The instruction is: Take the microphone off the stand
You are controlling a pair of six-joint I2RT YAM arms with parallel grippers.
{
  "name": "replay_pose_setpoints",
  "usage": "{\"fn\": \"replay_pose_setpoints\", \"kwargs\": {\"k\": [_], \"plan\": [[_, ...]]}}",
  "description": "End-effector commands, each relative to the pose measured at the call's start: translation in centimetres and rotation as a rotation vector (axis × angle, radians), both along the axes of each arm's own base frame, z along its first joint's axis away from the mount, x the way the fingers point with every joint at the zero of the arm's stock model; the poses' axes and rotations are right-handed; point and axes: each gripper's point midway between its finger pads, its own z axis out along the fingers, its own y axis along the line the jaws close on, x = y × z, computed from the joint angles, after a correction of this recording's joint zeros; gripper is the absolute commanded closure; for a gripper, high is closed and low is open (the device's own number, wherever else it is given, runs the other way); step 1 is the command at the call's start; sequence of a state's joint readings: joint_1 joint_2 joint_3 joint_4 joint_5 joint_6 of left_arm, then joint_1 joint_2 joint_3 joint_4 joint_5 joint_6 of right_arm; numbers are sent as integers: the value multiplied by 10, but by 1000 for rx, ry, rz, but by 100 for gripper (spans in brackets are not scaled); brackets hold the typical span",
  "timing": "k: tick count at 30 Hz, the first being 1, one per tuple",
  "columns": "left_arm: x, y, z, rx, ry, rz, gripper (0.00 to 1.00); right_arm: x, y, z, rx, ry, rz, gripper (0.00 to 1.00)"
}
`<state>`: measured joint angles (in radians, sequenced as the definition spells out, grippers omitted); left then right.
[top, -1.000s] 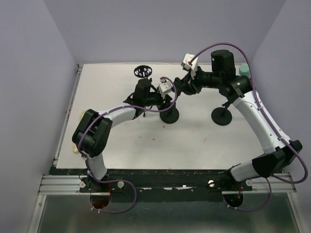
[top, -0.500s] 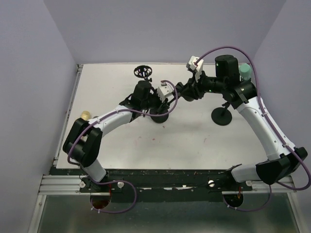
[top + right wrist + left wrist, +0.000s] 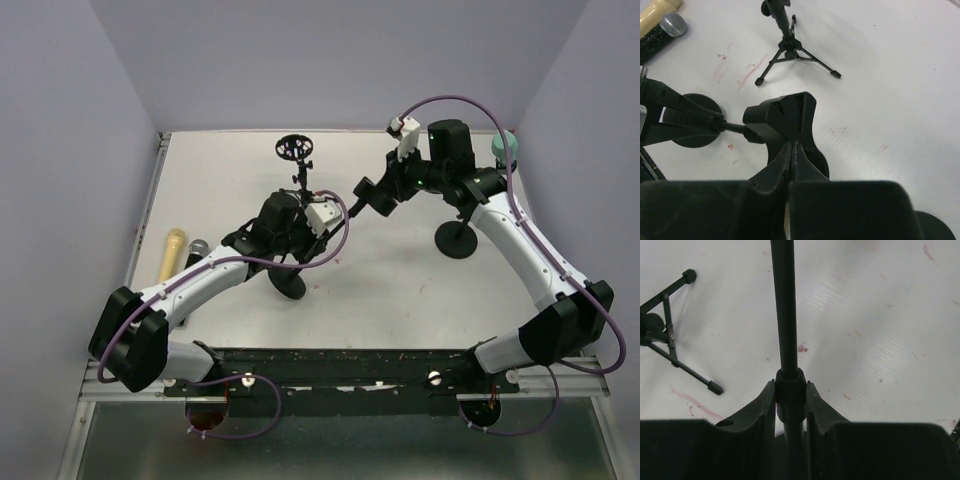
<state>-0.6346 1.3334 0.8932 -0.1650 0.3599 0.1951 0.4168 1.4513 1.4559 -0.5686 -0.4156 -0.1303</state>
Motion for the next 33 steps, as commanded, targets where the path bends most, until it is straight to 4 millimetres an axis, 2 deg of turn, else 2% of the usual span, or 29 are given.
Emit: {"fn": "replay_pose_setpoints", "kwargs": {"k": [1, 3, 5, 6, 7, 9, 11, 13, 16, 17, 18, 21, 22, 25, 27, 29, 33], "plan": [[45, 4, 36, -44, -164, 205, 100, 1, 2, -5, 35, 93, -67, 99], [39, -3, 34, -45, -145, 138, 100, -2, 4, -3, 45, 84, -37, 99], [24, -11, 31, -38, -98, 16, 68, -6, 6, -4, 40, 51, 11, 99], [20, -10, 29, -17, -80, -15, 59, -9, 6, -3, 37, 27, 38, 99], [18, -10, 30, -4, -68, -36, 57, -10, 6, -4, 31, 3, 60, 99], [12, -8, 32, -21, -26, -92, 60, -17, 7, -8, 23, -20, 103, 99], [8, -4, 37, -74, -5, -136, 75, -20, 7, -10, 21, -39, 133, 99], [4, -3, 39, -98, -6, -170, 90, -22, 10, -2, 39, -56, 151, 99], [0, -3, 31, -88, 8, -196, 97, -18, 11, 16, 43, -107, 152, 99], [1, -3, 29, -87, 10, -193, 96, -14, 8, 19, 31, -119, 131, 99], [3, -4, 30, -86, 15, -185, 91, -11, 4, 21, 13, -134, 111, 99], [11, -12, 45, -66, -8, -164, 56, -6, -7, 17, -45, -149, 72, 98], [14, -17, 50, -53, -28, -154, 45, -6, -10, 17, -55, -155, 57, 93], [24, -37, 53, -6, -30, -161, 39, -2, -23, 18, -72, -168, -26, 67], [29, -49, 39, 60, 16, -164, 38, 2, -31, 27, -75, -183, -95, 57], [39, -57, 20, 125, 59, -148, 38, 2, -38, 39, -71, -196, -141, 53], [58, -66, -15, 241, 150, -100, 37, -8, -43, 63, -52, -213, -161, 50]]}}
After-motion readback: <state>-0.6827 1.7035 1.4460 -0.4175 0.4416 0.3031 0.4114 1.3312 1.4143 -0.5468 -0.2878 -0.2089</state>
